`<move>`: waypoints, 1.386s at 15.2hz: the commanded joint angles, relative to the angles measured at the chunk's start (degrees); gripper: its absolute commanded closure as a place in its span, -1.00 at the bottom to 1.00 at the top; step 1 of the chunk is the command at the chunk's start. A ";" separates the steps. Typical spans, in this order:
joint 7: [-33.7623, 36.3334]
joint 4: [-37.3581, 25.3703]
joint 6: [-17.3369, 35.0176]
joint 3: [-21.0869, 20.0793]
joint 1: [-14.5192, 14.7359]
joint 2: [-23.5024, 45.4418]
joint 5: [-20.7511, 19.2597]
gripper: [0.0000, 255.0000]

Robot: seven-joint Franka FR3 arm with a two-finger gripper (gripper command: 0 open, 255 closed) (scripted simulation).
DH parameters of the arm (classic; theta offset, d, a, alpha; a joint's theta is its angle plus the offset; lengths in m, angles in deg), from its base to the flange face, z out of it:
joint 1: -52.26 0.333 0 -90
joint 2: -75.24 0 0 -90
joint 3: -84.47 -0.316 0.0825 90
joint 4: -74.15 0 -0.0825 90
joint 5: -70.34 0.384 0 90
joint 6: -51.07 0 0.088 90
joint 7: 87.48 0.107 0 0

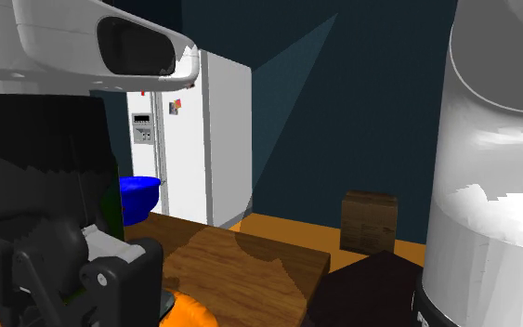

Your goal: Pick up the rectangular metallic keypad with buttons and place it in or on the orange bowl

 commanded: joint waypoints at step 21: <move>0.57 -3.10 -11.39 5.87 1.67 -8.35 -3.70 -1.00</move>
